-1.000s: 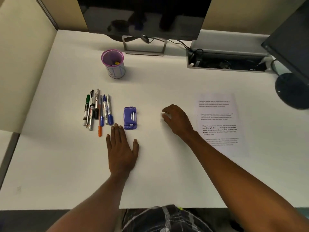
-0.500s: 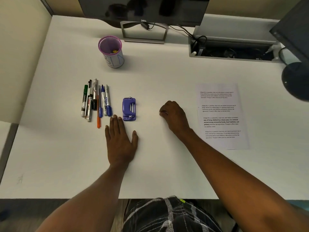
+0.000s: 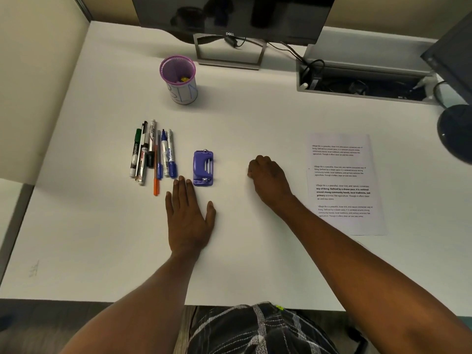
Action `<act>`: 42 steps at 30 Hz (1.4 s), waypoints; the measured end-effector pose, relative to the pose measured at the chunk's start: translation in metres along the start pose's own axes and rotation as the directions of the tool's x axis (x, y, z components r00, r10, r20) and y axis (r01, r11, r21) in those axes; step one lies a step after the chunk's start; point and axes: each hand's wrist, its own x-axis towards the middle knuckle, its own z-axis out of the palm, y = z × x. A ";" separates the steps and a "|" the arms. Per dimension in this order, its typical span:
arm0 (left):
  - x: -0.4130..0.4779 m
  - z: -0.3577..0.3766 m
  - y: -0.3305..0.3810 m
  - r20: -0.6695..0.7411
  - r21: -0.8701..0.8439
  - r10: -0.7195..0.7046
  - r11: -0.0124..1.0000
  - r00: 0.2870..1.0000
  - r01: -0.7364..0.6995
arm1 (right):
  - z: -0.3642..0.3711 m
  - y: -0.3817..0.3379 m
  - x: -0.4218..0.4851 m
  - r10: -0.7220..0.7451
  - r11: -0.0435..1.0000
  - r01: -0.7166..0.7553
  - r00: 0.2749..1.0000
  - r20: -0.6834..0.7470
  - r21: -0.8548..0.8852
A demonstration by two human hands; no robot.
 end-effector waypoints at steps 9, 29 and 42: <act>-0.001 0.001 0.000 0.007 -0.018 -0.002 1.000 1.000 0.002 | -0.004 -0.013 0.017 -0.014 0.987 0.020 0.999 0.043 -0.160; 0.001 0.003 0.000 0.066 -0.097 -0.021 0.995 0.998 0.027 | -0.112 -0.124 0.243 -0.187 0.966 0.219 0.959 -0.211 0.137; 0.002 0.004 -0.001 0.081 -0.103 -0.024 0.994 0.996 0.032 | -0.091 -0.135 0.271 -0.127 0.990 0.130 0.990 -0.055 0.045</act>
